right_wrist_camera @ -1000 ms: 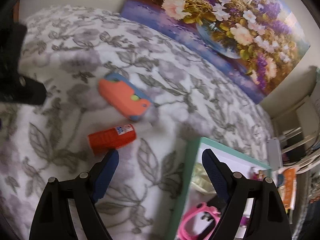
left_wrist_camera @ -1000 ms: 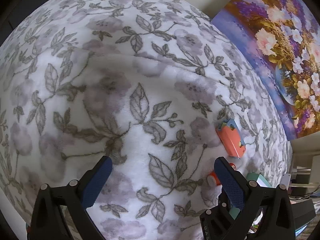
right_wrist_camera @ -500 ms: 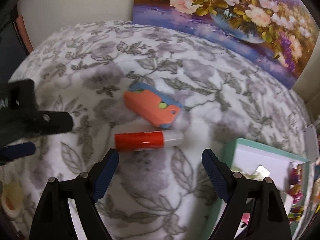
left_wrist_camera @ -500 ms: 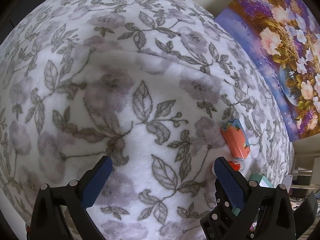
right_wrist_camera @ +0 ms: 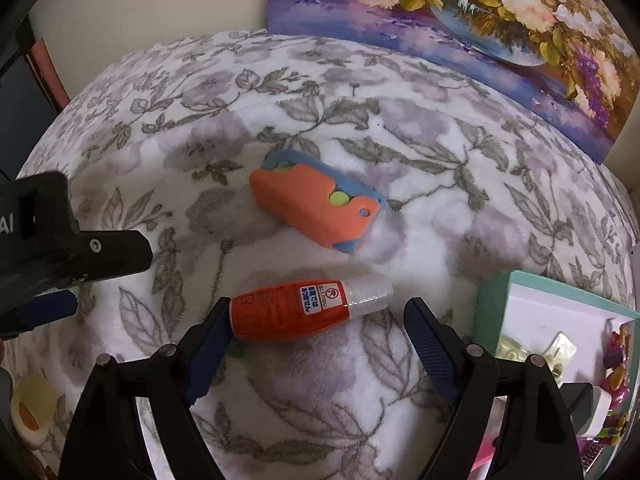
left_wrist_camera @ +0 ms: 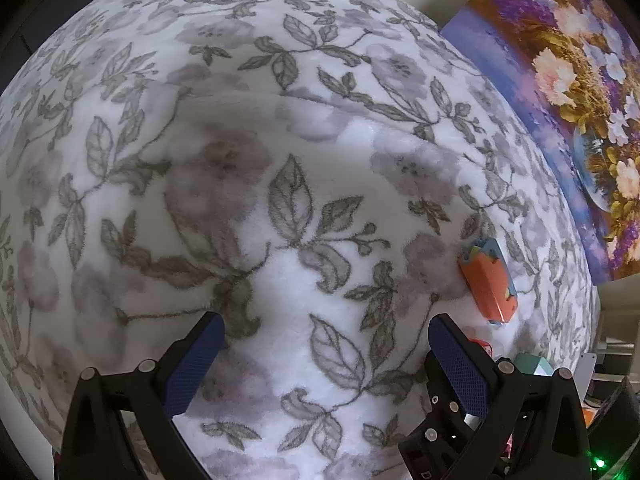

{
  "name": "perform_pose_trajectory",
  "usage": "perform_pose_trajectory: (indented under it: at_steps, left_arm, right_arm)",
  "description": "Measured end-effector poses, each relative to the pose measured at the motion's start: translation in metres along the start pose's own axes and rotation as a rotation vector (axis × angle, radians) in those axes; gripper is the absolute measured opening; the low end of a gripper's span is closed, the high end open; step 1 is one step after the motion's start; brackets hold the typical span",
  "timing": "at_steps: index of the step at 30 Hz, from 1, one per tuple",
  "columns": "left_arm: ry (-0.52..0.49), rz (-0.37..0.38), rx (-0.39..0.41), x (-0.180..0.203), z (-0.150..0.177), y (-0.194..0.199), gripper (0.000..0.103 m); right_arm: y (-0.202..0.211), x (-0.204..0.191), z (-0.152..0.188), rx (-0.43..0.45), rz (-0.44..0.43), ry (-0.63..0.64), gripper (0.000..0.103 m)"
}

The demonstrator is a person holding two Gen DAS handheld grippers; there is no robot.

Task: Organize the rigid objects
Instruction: 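Close the right tool on the orange glue bottle and lift it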

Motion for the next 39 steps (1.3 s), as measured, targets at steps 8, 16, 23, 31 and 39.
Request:
perform_pose_trajectory:
  at_steps: [8,16,23,31,39]
  left_arm:
    - [-0.009,-0.017,-0.005,-0.002,-0.002,-0.006,0.103]
    - [-0.029,-0.036,-0.004,0.001,-0.002,-0.008,0.103]
    - [-0.048,-0.046,-0.008,0.003,-0.002,-0.011,0.103]
    - [-0.075,-0.057,-0.006,0.008,-0.001,-0.013,0.103]
    - [-0.125,-0.038,0.019,0.021,-0.005,-0.009,0.103]
  right_arm:
    - [-0.005,0.002,-0.004,0.016,-0.015,0.010,0.086]
    - [-0.005,0.001,-0.006,0.021,-0.019,0.025,0.085]
    - [-0.003,0.001,-0.006,0.024,-0.024,0.033,0.079]
    - [0.002,0.006,-0.007,0.022,-0.025,0.032,0.079]
    - [0.032,0.042,-0.019,0.077,-0.028,-0.065,0.079]
Point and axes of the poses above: each gripper's, at about its wrist camera, not at the fingertips, and y roughly against the way its jaws point, x to its right, z to its underside, the point moved 3 cm from there along -y, roughly the way its jaws point, and after that the axes turned 4 degrees about z, right-handed, at the moved point
